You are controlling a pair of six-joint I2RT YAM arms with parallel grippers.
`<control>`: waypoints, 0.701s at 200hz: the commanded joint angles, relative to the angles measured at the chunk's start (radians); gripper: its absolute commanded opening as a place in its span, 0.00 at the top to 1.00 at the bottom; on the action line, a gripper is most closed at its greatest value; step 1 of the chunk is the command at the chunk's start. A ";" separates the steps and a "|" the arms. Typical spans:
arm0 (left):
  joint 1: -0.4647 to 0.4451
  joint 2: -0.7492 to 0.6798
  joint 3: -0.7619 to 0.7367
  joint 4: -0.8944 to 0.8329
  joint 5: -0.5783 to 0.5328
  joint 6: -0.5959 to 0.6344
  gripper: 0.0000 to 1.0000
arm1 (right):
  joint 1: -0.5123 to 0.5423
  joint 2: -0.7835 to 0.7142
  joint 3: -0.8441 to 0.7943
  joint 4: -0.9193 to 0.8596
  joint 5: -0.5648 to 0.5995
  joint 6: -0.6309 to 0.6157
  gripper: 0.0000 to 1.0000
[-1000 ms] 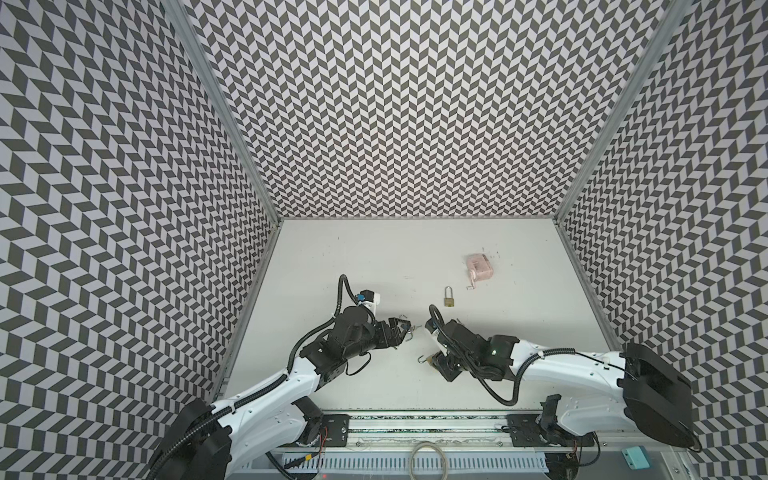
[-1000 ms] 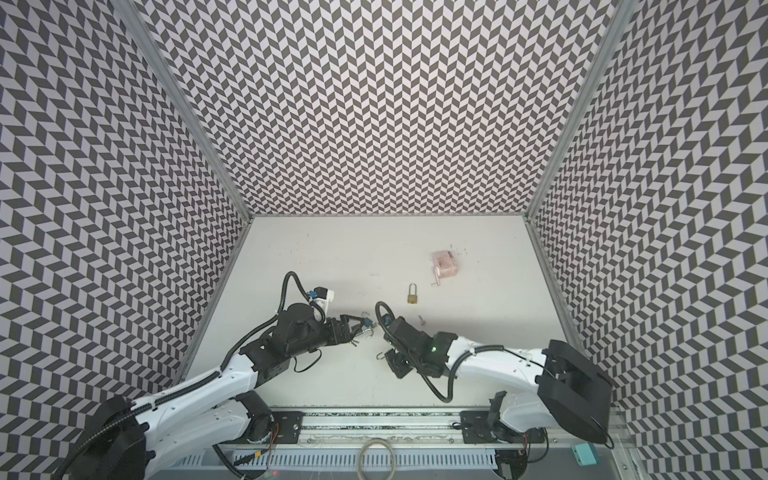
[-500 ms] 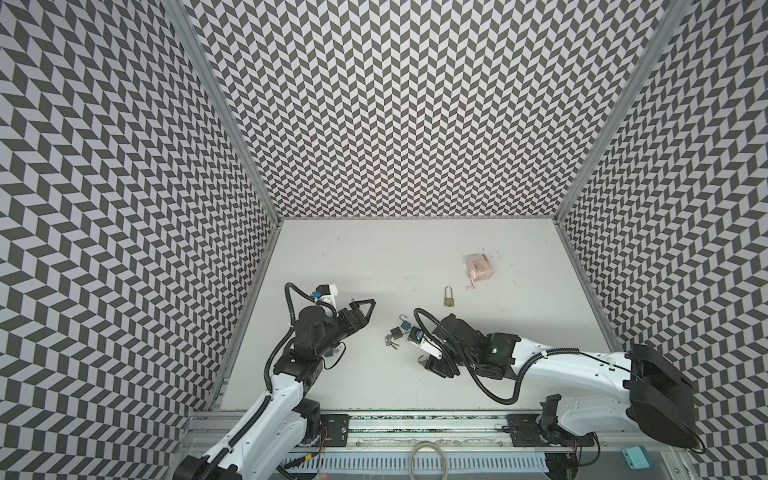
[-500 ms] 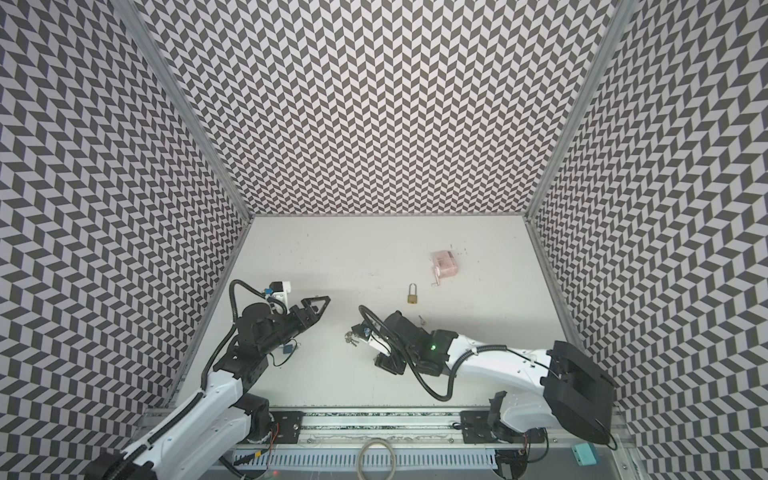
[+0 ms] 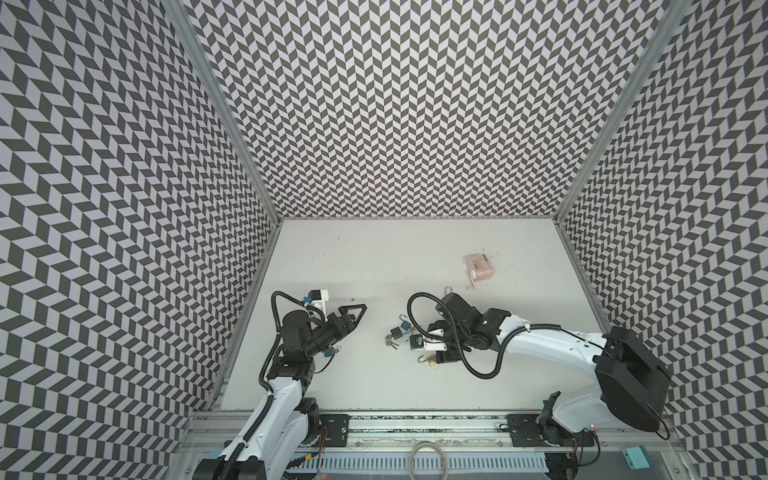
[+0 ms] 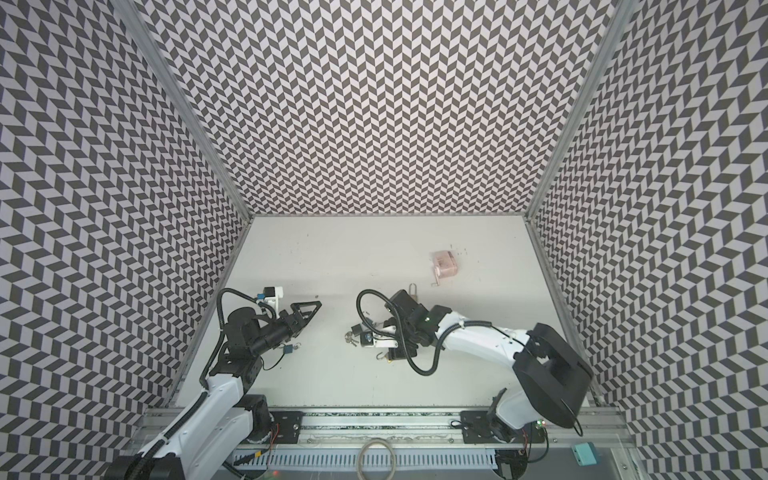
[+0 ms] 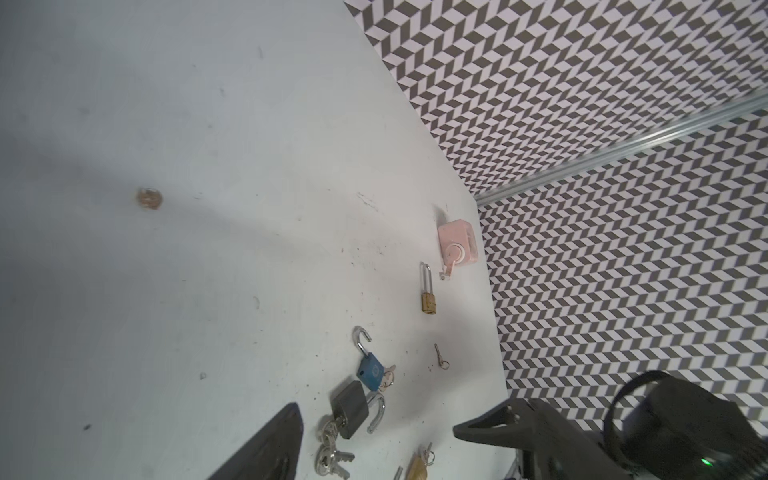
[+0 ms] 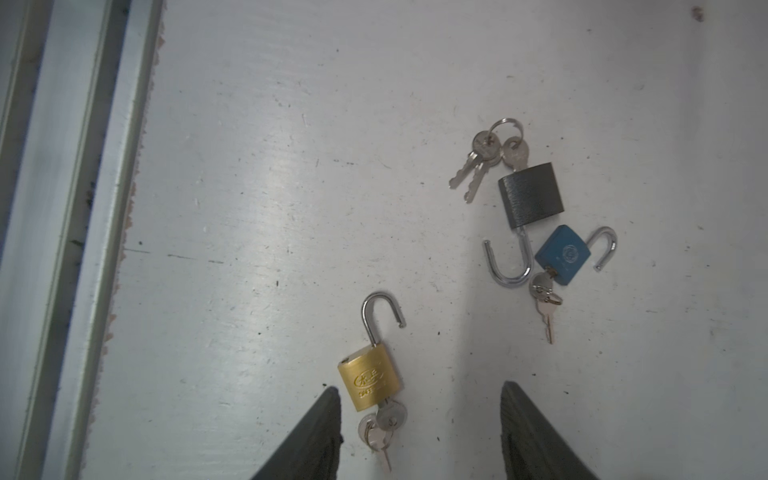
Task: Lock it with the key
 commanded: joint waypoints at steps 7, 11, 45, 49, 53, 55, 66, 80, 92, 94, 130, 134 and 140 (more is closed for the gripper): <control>-0.056 -0.023 0.024 -0.009 0.068 0.053 0.10 | 0.000 0.043 0.008 -0.043 -0.030 -0.086 0.41; -0.072 -0.023 0.034 -0.036 0.054 0.069 0.10 | 0.000 0.050 0.008 -0.040 -0.028 -0.088 0.41; -0.158 -0.012 0.012 -0.014 0.009 0.044 0.10 | 0.000 0.092 0.013 -0.029 -0.029 -0.105 0.42; -0.168 -0.007 0.012 -0.012 0.004 0.042 0.10 | -0.001 0.094 0.013 -0.026 -0.028 -0.107 0.42; -0.181 -0.002 0.013 -0.011 -0.003 0.042 0.10 | -0.001 0.097 0.012 -0.026 -0.030 -0.108 0.43; -0.187 0.001 0.013 -0.010 -0.006 0.042 0.10 | 0.000 0.099 0.012 -0.025 -0.030 -0.108 0.43; -0.212 0.012 0.015 -0.007 -0.021 0.041 0.10 | 0.000 0.108 0.013 -0.023 -0.025 -0.113 0.44; -0.234 0.019 0.010 0.008 -0.033 0.033 0.10 | -0.002 0.120 0.014 -0.021 -0.022 -0.120 0.45; -0.243 0.030 0.010 0.016 -0.035 0.032 0.10 | -0.003 0.130 0.015 -0.020 -0.016 -0.125 0.46; -0.244 0.030 0.010 0.018 -0.035 0.031 0.10 | -0.003 0.132 0.016 -0.020 -0.016 -0.125 0.47; -0.246 0.044 0.010 0.020 -0.038 0.036 0.10 | -0.005 0.161 0.027 -0.019 -0.036 -0.136 0.52; -0.245 0.044 0.010 0.020 -0.038 0.036 0.10 | -0.006 0.164 0.028 -0.021 -0.037 -0.137 0.52; -0.246 0.045 0.010 0.019 -0.038 0.037 0.11 | -0.005 0.169 0.028 -0.021 -0.040 -0.138 0.53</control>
